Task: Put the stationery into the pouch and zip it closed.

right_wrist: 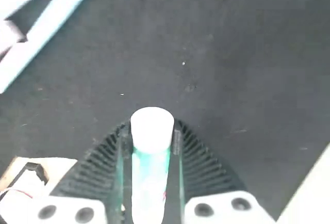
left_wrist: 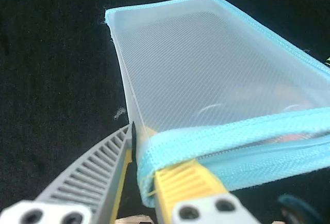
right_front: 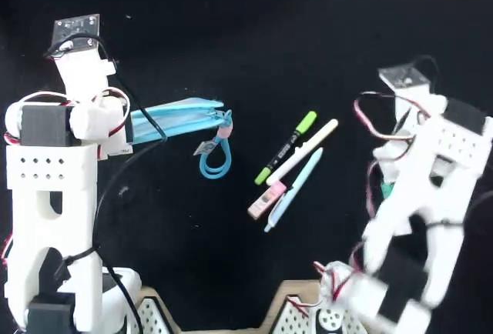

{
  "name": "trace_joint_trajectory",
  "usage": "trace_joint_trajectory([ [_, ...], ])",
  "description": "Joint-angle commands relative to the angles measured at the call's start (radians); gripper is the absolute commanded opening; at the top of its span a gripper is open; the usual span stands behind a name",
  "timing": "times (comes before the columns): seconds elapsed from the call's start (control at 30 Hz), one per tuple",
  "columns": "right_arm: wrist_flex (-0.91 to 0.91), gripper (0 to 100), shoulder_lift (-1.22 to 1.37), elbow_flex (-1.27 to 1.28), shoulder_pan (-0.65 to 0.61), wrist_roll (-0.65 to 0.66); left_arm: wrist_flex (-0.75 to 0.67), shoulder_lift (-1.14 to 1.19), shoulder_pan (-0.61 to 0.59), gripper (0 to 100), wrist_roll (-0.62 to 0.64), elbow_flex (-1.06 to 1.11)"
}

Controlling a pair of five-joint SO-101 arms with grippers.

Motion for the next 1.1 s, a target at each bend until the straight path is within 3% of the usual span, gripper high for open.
trace_joint_trajectory([
  [0.0, 0.006, 1.1, -0.337, -0.042, -0.140, -0.081, -0.015, 0.011, 0.007, 3, -0.002, 0.008],
  [0.2, -0.064, 1.1, -0.648, -0.094, -0.494, -0.361, -0.015, 0.011, 0.007, 3, 0.000, 0.008],
  [0.37, -0.255, 1.1, -0.779, -0.130, -0.804, -0.664, -0.014, 0.011, 0.007, 3, 0.000, 0.008],
  [0.53, -0.505, 1.1, -0.832, 0.018, -1.111, -0.732, -0.014, 0.009, 0.007, 3, 0.000, 0.008],
  [1.07, -1.269, 1.1, -0.983, 0.661, -1.204, -0.733, -0.015, 0.005, 0.013, 3, 0.002, 0.030],
])
